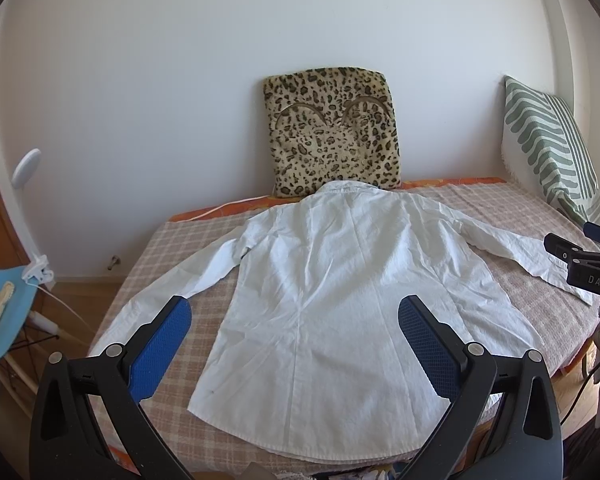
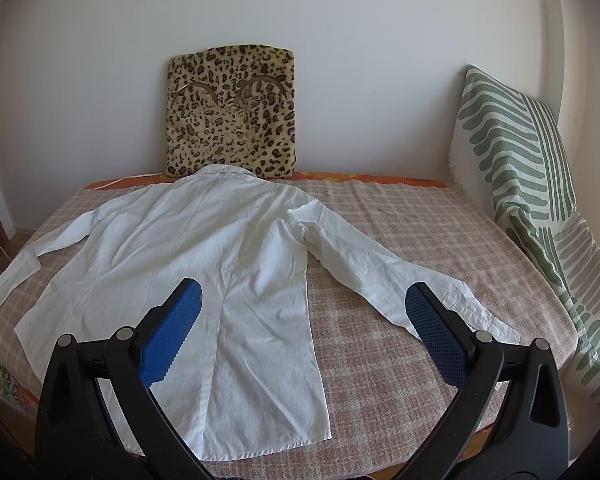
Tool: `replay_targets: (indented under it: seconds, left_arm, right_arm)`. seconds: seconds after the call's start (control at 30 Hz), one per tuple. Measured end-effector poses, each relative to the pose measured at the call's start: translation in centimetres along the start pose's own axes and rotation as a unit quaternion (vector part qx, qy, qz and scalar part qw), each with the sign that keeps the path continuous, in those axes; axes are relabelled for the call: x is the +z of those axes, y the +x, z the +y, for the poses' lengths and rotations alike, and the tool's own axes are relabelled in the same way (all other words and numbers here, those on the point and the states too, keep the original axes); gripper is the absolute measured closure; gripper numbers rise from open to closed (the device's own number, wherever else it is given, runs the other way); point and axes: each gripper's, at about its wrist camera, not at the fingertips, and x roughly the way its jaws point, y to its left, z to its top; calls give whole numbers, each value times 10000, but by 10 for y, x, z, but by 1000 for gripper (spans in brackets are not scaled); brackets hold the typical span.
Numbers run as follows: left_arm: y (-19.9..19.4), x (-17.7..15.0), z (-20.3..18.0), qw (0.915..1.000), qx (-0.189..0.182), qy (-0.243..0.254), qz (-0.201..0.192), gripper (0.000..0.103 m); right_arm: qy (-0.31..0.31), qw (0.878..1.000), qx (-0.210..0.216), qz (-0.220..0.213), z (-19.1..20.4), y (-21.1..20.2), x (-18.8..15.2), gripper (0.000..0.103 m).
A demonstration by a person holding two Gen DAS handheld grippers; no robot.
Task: Fold small clothes
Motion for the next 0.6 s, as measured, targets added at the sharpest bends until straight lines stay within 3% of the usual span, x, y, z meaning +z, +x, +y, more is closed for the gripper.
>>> replay_targets:
  seconds: [0.6]
  left_arm:
    - [4, -1, 1, 10000, 21, -13, 25, 0]
  right_arm:
    - [7, 10000, 12, 34, 1, 4, -1, 0]
